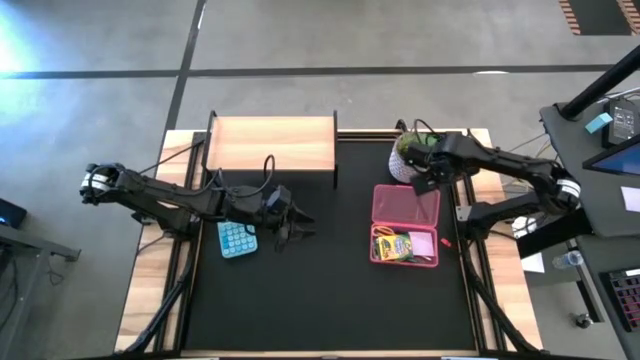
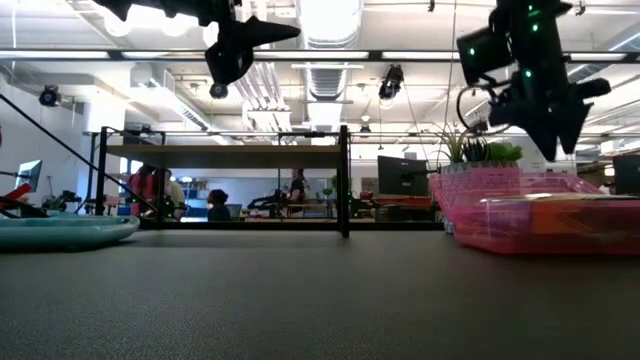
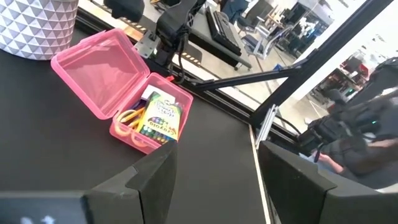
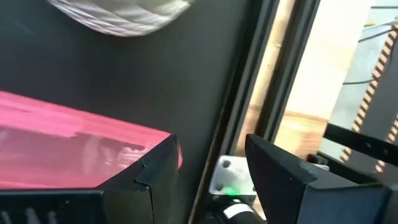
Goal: Pack school essentials
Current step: Close the pink case
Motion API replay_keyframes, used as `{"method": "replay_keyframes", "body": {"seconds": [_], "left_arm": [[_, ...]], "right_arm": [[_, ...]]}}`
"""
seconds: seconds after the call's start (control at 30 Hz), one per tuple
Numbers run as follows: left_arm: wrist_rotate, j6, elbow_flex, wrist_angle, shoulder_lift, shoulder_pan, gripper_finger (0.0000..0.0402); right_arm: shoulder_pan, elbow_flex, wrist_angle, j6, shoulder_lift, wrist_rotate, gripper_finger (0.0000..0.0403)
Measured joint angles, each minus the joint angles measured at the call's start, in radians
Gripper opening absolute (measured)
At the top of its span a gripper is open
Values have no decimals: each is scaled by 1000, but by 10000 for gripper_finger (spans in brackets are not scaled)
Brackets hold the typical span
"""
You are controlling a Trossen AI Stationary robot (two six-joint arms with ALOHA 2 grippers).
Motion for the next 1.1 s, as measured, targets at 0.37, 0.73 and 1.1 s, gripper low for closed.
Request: {"method": "replay_keyframes", "body": {"seconds": [0.37, 0.73, 1.1], "left_arm": [[-2, -1, 0, -2, 0, 0, 210], [-7, 0, 0, -2, 0, 0, 210], [-10, 0, 0, 0, 0, 0, 210]], "right_arm": [[-142, -117, 141, -251, 0, -13, 177], [-205, -169, 218, -436, 0, -86, 177], [-205, -179, 244, -582, -4, -305, 177]]}}
